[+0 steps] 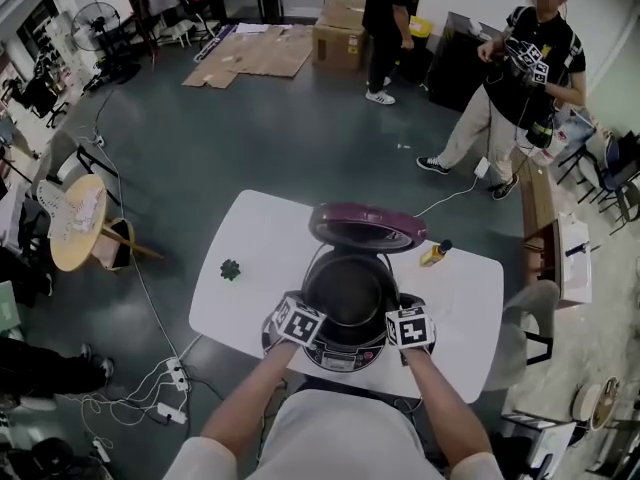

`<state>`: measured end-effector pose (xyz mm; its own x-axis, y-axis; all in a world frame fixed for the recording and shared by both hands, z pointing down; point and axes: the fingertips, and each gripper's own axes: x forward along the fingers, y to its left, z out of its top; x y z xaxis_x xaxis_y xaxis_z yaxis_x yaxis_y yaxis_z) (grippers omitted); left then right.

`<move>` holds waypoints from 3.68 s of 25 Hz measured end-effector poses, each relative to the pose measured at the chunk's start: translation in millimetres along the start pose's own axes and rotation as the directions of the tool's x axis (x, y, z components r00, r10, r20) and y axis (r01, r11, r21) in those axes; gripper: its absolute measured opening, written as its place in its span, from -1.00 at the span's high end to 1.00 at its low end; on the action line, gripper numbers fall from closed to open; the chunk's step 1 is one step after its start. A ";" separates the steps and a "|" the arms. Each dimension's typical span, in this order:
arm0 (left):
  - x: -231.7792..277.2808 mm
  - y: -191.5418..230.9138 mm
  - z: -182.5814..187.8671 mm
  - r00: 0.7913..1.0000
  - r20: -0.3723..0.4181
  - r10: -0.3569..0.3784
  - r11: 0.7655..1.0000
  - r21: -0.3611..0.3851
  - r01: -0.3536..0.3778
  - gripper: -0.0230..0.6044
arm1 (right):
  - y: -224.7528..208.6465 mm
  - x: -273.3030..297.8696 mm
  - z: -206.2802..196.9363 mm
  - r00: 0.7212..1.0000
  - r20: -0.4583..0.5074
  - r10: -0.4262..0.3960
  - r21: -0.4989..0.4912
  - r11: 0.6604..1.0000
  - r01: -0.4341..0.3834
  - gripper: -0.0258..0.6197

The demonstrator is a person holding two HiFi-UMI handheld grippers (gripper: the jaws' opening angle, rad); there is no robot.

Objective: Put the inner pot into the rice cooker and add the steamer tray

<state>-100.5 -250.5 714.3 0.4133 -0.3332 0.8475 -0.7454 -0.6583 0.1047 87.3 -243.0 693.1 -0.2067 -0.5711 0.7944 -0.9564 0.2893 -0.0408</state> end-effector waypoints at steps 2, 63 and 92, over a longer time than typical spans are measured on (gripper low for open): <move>7.3 3.6 -4.0 1.000 -0.014 0.002 1.000 0.005 -0.002 0.54 | 1.1 7.4 -3.6 1.000 -0.011 -0.001 0.002 1.000 0.001 0.71; 11.3 3.4 -19.3 0.995 0.085 -0.049 0.987 0.159 0.035 -0.10 | 18.5 8.9 -11.0 0.976 0.053 -0.210 -0.060 0.975 0.213 0.44; -16.5 -99.2 36.0 0.967 0.166 -0.192 0.967 0.200 0.158 -0.08 | -25.0 -71.2 -42.7 0.965 0.195 -0.178 0.021 0.984 0.177 0.41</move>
<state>-14.5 -204.0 671.3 0.6299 -0.3080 0.7130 -0.5512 -0.8240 0.1311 134.7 -176.7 663.4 -0.0698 -0.7519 0.6556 -0.9819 0.1678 0.0879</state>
